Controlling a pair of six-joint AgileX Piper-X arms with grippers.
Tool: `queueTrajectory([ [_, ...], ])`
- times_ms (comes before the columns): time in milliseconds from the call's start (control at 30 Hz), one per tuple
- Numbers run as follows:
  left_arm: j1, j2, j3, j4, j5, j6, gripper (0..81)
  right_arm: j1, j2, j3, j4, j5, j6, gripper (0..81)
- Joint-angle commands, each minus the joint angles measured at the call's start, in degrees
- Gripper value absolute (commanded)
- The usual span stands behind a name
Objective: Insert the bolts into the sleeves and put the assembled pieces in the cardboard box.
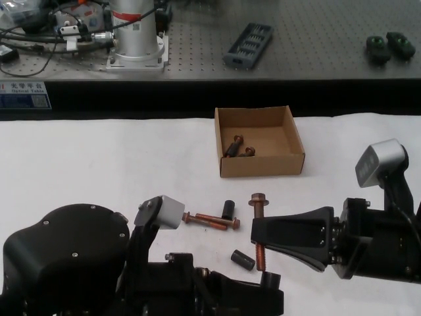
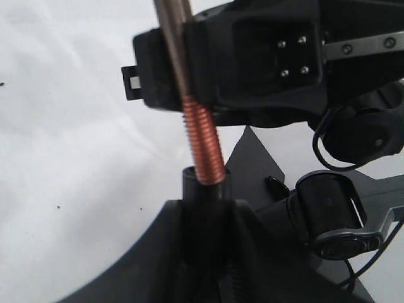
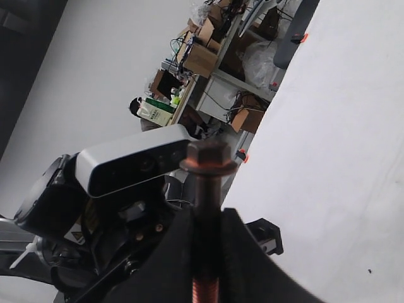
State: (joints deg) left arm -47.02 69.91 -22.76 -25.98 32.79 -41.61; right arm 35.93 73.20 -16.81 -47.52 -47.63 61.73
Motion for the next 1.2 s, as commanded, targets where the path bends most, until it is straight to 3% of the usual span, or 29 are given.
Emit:
queueTrajectory([
  [0, -0.32, -0.62, -0.57, -1.17, -0.62, 0.34, 6.2, 0.08, 0.02, -0.13, -0.84, 0.32, -0.52, 4.3],
  [333, -0.32, -0.62, -0.57, -1.17, -2.15, -0.02, 6.1, 0.08, 0.02, -0.13, -0.68, 0.78, -1.34, 4.3],
  [500, -0.32, -1.17, -0.57, -1.63, -3.85, -0.02, 0.0, -1.33, 0.02, -0.13, -0.43, 0.78, -1.34, 4.3],
  [933, -0.21, -1.19, -0.57, -2.86, -4.36, 0.25, 0.6, -1.75, 0.02, -0.13, -0.43, -4.13, -0.93, 4.3],
  [1167, 1.99, -1.19, -0.57, -2.84, -5.58, -2.90, 0.6, -1.75, 0.02, -0.13, -0.43, -5.16, -0.93, 4.3],
])
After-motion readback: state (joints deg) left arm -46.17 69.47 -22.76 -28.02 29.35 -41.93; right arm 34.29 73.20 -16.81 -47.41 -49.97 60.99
